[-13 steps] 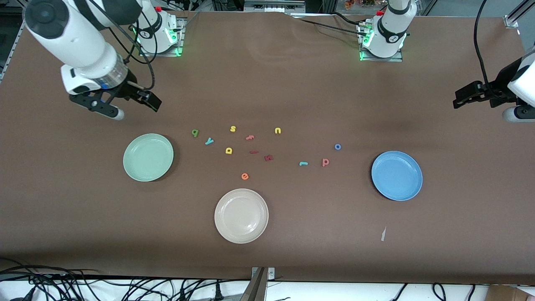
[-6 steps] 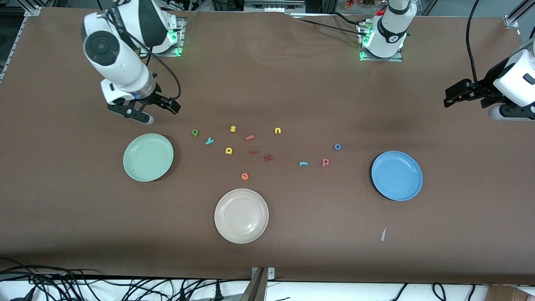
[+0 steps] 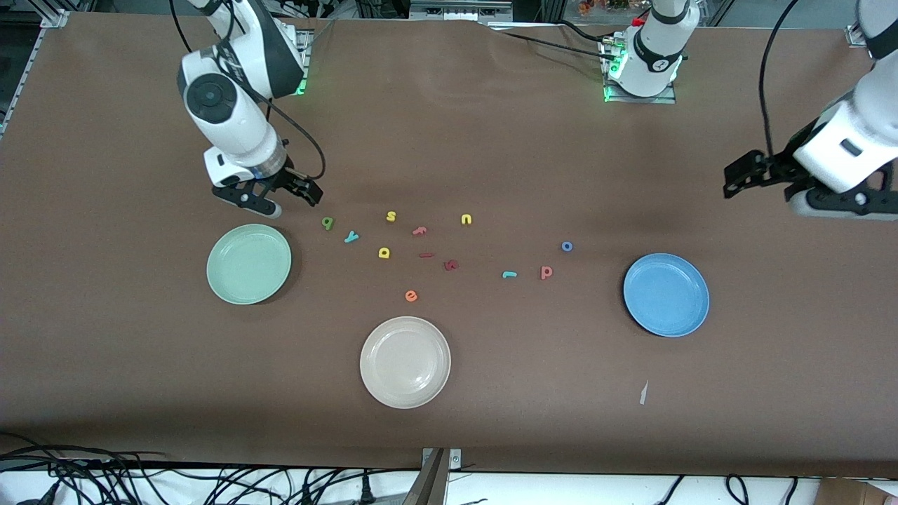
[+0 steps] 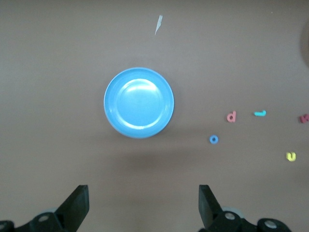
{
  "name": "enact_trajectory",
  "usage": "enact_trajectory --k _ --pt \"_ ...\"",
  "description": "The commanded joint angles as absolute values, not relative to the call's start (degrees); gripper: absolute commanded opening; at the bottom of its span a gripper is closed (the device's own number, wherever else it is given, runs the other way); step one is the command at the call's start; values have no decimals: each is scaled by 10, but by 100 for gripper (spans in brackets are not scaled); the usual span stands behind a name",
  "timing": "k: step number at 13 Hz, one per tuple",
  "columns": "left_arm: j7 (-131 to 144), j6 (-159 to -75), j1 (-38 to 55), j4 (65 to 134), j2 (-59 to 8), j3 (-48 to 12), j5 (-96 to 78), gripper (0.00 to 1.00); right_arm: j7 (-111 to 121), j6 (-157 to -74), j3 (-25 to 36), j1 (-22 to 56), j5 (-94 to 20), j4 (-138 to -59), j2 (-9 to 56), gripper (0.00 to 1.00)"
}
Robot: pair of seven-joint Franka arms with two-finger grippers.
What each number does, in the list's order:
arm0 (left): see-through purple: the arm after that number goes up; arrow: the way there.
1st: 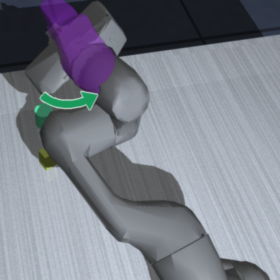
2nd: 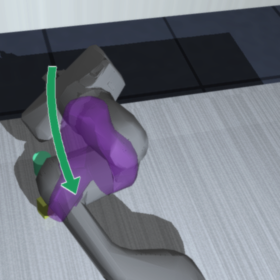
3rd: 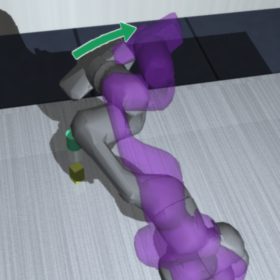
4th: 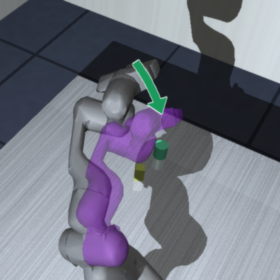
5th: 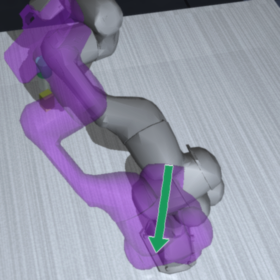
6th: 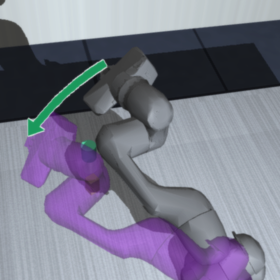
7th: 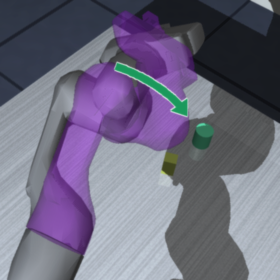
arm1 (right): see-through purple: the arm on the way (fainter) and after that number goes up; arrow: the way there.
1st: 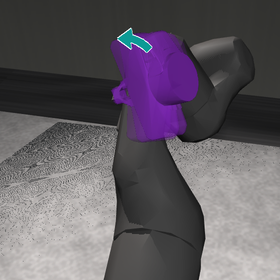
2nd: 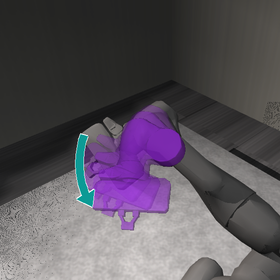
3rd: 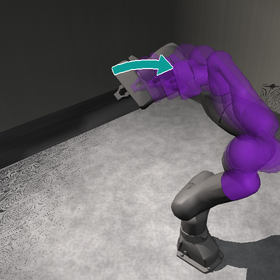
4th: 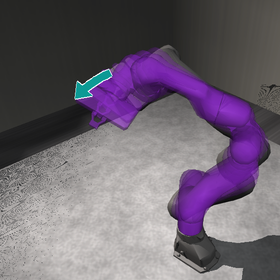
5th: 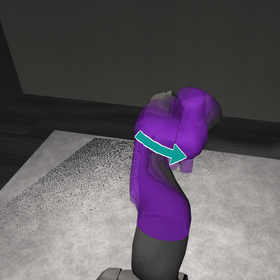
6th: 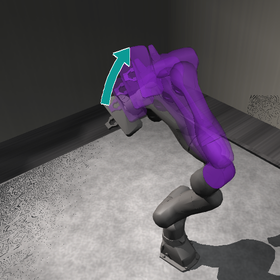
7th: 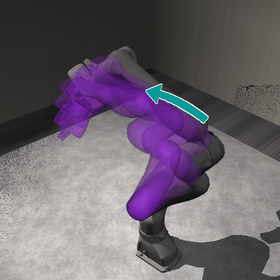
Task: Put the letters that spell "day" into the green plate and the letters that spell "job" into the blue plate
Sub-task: 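Reach the right gripper to the green b while the left gripper approaches letters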
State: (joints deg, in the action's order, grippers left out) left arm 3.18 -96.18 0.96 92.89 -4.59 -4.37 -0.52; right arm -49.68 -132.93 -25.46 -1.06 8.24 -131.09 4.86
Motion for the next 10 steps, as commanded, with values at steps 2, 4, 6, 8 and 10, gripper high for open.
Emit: enact_trajectory --k 2,4,6,8,10 --pt "34 -1059 32 1018 -40 -42 -8 100 -643 -1374 -257 9 231 -1309 123 99" --pt "34 -1111 45 1060 -47 -42 -9 100 -697 -1412 -256 12 268 -1309 155 99" --pt "34 -1152 61 1092 -59 -42 -8 100 -702 -1460 -251 11 271 -1308 187 98" --pt "34 -1195 73 1130 -68 -43 -9 100 -713 -1490 -250 11 272 -1306 211 92" --pt "33 -1241 87 1157 -86 -47 -9 100 -713 -1489 -245 11 276 -1309 219 81"
